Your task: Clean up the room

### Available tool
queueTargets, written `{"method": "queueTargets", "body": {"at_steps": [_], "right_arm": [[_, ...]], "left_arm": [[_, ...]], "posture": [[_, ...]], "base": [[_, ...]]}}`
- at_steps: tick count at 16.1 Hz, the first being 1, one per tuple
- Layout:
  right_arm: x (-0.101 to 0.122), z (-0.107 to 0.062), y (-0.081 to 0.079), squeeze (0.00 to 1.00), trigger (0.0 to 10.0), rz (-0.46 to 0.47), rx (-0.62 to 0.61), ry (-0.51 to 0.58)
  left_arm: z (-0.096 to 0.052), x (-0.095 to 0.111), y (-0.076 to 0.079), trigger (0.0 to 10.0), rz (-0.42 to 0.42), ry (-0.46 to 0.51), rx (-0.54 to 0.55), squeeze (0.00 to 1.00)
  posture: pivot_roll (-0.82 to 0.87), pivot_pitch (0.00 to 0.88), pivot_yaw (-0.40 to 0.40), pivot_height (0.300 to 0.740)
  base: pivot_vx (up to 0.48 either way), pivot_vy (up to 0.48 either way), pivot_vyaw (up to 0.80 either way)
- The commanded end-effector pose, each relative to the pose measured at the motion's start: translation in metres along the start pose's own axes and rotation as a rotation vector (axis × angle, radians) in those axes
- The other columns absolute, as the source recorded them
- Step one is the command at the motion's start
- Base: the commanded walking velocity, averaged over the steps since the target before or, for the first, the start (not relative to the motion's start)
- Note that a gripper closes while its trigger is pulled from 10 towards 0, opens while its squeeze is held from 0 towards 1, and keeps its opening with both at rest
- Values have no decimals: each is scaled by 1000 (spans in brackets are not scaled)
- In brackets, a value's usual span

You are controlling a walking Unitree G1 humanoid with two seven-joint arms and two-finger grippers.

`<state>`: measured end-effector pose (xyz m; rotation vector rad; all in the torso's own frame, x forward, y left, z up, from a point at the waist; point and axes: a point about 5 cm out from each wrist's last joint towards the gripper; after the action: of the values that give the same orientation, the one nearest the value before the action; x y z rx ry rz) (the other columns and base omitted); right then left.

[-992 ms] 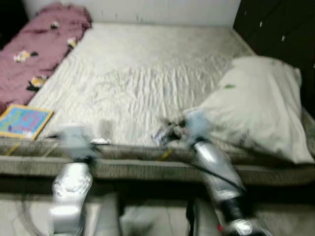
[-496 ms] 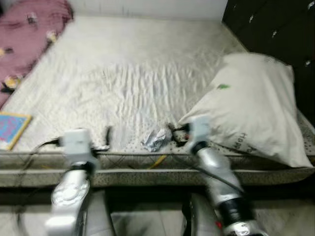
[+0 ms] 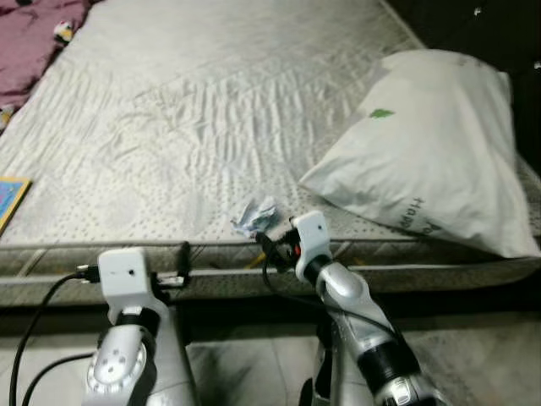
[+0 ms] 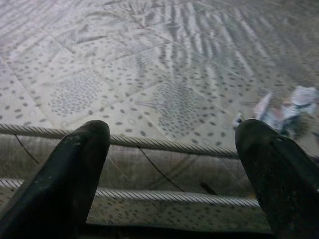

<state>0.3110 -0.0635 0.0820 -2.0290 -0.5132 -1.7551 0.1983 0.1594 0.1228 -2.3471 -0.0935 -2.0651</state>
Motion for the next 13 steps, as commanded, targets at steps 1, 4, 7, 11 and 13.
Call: {"method": "queueTargets", "body": {"at_steps": [1,4,7,11,13], "right_arm": [[5,4,-4,0,10000,6,14,34],[19,20,-3,0,10000,13,-13,95],[32,33,-4,0,10000,29,-45,137],[38,52,-21,0,10000,45,-81,103],[36,58,-36,0,10000,54,-67,70]], "left_arm": [[-5,3,0,10000,3,-9,2,0],[-17,2,1,10000,3,-38,1,0],[-27,4,1,10000,2,-62,7,0],[-31,4,5,10000,-4,-76,2,0],[-31,5,7,10000,-6,-80,0,0]], "posture": [[117,209,-40,510],[161,230,-43,510],[185,246,-44,510],[207,249,-49,510],[211,249,-54,510]], "base": [[0,0,0],[0,0,0],[0,0,0],[0,0,0],[0,0,0]]}}
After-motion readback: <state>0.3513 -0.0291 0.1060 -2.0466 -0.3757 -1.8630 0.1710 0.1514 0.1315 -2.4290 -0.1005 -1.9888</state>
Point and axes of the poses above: a point about 5 cm out from each wrist's last joint towards the gripper, its own z axis pointing out of the wrist towards the gripper, its own x axis along the axis of the wrist's last joint, y = z × x, and after that the axes turned 3 degrees about z, right-handed
